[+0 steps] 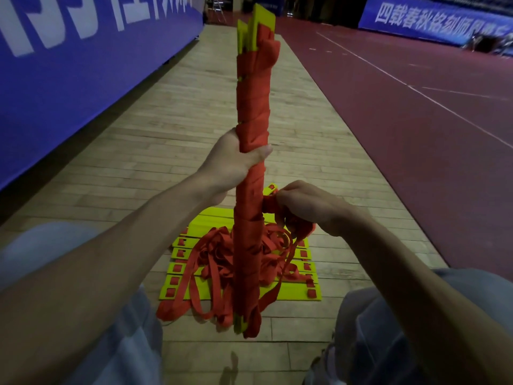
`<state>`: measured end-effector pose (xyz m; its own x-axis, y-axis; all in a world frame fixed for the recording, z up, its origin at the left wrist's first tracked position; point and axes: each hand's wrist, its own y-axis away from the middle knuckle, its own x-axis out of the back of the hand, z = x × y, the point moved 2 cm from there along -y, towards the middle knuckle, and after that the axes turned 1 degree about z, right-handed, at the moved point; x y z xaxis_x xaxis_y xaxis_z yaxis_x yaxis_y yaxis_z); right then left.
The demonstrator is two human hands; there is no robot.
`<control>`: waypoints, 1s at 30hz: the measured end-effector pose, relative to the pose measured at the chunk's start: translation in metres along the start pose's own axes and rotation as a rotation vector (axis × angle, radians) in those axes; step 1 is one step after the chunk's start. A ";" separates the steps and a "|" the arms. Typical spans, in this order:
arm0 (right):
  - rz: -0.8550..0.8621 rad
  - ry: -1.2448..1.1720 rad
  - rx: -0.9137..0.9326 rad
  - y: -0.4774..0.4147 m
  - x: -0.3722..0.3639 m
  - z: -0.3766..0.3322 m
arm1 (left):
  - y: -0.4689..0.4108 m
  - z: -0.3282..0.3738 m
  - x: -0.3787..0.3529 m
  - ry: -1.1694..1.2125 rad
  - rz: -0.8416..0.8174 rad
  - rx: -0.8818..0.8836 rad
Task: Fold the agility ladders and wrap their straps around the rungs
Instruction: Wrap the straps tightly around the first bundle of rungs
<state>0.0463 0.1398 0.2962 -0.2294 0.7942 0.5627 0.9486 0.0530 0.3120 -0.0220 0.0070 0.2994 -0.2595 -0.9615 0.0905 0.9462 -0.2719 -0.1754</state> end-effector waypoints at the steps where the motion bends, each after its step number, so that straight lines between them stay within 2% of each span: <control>1: -0.006 -0.020 0.022 0.000 0.002 -0.001 | 0.000 0.002 0.002 0.028 0.045 0.001; 5: -0.056 -0.094 0.093 0.002 0.004 -0.003 | -0.003 0.004 0.008 0.016 0.271 0.017; 7: -0.072 -0.081 0.106 0.000 -0.003 -0.005 | -0.005 0.004 0.009 0.002 0.312 -0.002; 10: 0.004 0.138 0.162 -0.008 -0.016 -0.006 | -0.008 -0.001 0.009 0.039 0.328 -0.008; 13: 0.126 0.348 0.239 -0.016 -0.028 -0.001 | -0.007 -0.008 0.004 0.101 0.363 0.081; 18: 0.335 0.424 0.272 -0.015 -0.048 0.008 | -0.005 -0.010 0.000 0.178 0.248 0.271; 21: 0.458 0.563 0.229 -0.020 -0.056 0.011 | -0.003 -0.019 0.000 0.189 0.203 0.317; 24: 0.543 0.626 0.270 -0.027 -0.051 0.017 | 0.004 -0.018 -0.003 0.194 0.126 0.313; 27: 0.534 0.527 0.287 -0.030 -0.037 0.022 | 0.009 -0.010 -0.004 0.122 0.089 0.226; 30: 0.431 0.342 0.349 -0.028 -0.020 0.018 | 0.010 0.006 -0.001 0.089 -0.022 0.124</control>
<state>0.0285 0.1332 0.2621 0.1860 0.5536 0.8117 0.9729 0.0115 -0.2308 -0.0113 0.0053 0.3032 -0.2912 -0.9567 0.0047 0.9553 -0.2910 -0.0516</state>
